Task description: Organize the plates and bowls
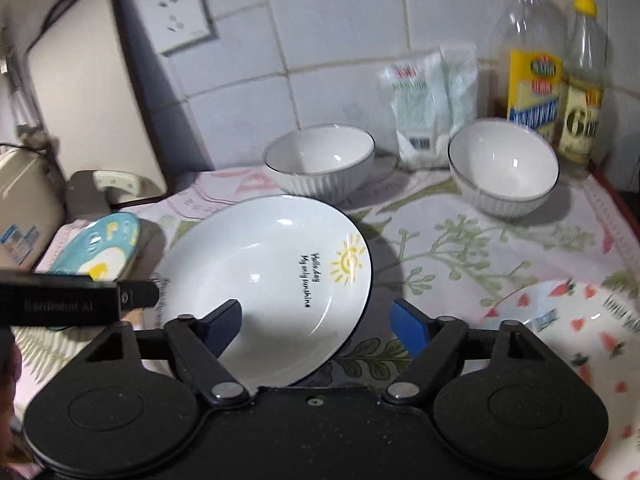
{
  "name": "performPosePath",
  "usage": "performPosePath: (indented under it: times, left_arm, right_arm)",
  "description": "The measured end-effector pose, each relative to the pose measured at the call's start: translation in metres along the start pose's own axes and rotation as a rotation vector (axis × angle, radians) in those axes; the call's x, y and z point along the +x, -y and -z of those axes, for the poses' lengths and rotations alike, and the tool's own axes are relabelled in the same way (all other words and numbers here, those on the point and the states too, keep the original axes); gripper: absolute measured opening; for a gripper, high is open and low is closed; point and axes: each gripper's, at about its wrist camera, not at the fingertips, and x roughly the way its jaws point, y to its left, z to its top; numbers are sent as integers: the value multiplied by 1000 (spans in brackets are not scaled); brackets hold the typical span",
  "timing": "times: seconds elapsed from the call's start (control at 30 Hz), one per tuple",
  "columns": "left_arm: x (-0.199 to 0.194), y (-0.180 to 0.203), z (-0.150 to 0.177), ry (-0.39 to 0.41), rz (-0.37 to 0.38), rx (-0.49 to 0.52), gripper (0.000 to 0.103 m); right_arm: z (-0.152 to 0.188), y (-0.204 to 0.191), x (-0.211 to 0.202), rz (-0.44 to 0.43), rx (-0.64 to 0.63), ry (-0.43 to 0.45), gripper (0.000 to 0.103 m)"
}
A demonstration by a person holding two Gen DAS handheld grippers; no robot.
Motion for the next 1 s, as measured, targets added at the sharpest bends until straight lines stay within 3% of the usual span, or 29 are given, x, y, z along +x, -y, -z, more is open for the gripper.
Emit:
performPosePath:
  times: [0.13,0.2,0.27,0.3,0.4,0.77,1.0]
  left_arm:
    - [20,-2,3,-26,-1,-19,62]
    - [26,-7,4,-37,28,-44,53]
    - [32,-11,5,-72,74,-64,35]
    - [35,-13,7,-84,97,-77,23]
    - [32,-16,11,-61,116,-99,21]
    - [0,-19,23,-20,87,-54,20]
    - [-24,-27,49,-59,85,-61,20]
  right_arm:
    - [5,14,22,12,88,-26,64]
    - [5,18,27,8,104,-47,39]
    - [5,19,32,-6,102,-77,27]
    - [5,18,32,-7,92,-79,26]
    - [5,20,31,-20,86,-83,24]
    - [11,17,1,-90,83,-79,20]
    - [34,1,-21,-107,18,-85,21]
